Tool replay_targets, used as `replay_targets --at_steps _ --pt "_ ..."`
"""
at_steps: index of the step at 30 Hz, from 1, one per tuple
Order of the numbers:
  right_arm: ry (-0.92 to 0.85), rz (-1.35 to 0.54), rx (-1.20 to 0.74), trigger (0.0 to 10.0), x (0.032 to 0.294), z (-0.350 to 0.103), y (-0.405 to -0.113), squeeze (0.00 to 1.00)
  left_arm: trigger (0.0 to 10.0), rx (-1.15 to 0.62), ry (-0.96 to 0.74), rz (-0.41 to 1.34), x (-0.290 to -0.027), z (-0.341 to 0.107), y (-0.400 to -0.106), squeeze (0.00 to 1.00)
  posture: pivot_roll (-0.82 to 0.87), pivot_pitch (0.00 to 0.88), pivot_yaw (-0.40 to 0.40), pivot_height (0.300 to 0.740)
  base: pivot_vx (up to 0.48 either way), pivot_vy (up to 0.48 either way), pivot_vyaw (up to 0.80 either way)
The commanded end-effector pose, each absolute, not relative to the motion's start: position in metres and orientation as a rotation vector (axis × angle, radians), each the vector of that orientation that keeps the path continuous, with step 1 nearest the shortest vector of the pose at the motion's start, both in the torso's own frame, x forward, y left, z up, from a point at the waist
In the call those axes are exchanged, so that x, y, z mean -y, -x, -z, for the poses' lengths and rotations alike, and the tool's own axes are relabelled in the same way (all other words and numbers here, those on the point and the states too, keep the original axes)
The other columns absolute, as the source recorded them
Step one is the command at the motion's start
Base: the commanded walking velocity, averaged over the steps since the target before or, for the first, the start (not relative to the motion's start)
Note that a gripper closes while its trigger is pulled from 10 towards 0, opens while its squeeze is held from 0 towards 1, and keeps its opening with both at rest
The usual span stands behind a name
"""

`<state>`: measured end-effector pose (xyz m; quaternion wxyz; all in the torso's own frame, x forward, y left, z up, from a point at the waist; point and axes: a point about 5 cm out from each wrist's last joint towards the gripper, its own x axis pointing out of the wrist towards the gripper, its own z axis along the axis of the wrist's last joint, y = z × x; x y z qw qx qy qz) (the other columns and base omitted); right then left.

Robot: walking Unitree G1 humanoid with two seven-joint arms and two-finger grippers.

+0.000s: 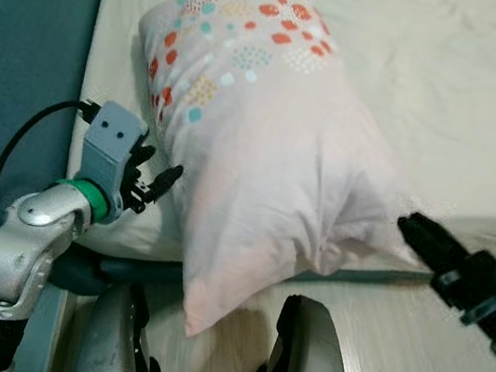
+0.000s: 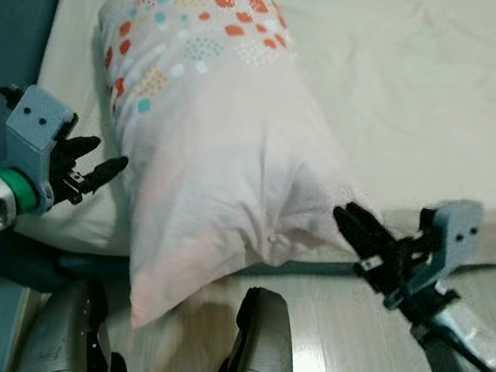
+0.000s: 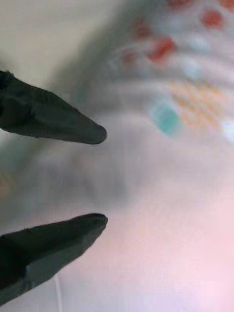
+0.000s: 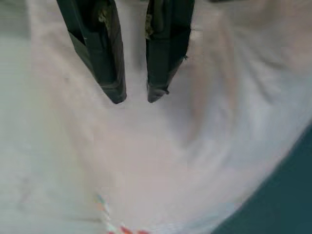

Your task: Clean up the room

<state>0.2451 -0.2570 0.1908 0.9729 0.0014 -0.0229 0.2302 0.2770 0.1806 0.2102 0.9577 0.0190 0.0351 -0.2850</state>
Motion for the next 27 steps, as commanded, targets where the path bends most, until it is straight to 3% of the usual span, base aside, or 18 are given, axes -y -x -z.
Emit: replay_targets --at_steps 1,8,12,14,19,27 --pt "0.038 -0.451 -0.02 10.0 0.264 -0.178 -0.25 0.0 10.0 -0.052 0.012 0.728 -0.177 -0.222 -0.266 0.0 0.0 0.153 0.074 0.518 0.0 0.0 0.0" --pt "0.215 -0.496 -0.126 10.0 0.265 -0.164 -0.266 0.0 10.0 -0.126 -0.154 0.936 -0.158 -0.204 -0.253 0.0 -0.01 0.153 0.069 0.518 0.0 0.0 0.0" --pt "0.397 -0.218 -0.118 10.0 0.309 -0.193 -0.304 0.0 10.0 -0.199 -0.146 1.203 -0.1 -0.173 -0.248 0.0 -0.03 0.144 0.053 0.518 0.0 0.0 0.0" --pt "0.42 -0.152 -0.11 10.0 0.317 -0.201 -0.309 0.0 10.0 -0.208 -0.13 1.259 -0.09 -0.171 -0.245 0.0 -0.03 0.143 0.053 0.518 0.0 0.0 0.0" --pt "0.481 -0.05 -0.126 10.0 0.328 -0.211 -0.321 0.0 10.0 -0.28 -0.186 1.26 -0.057 -0.149 -0.251 0.0 -0.04 0.135 0.057 0.518 0.0 0.0 0.0" --pt "0.482 -0.125 -0.22 10.0 0.325 -0.189 -0.321 0.0 10.0 -0.314 -0.28 1.189 -0.038 -0.13 -0.257 0.0 -0.05 0.144 0.057 0.518 0.0 0.0 0.0"
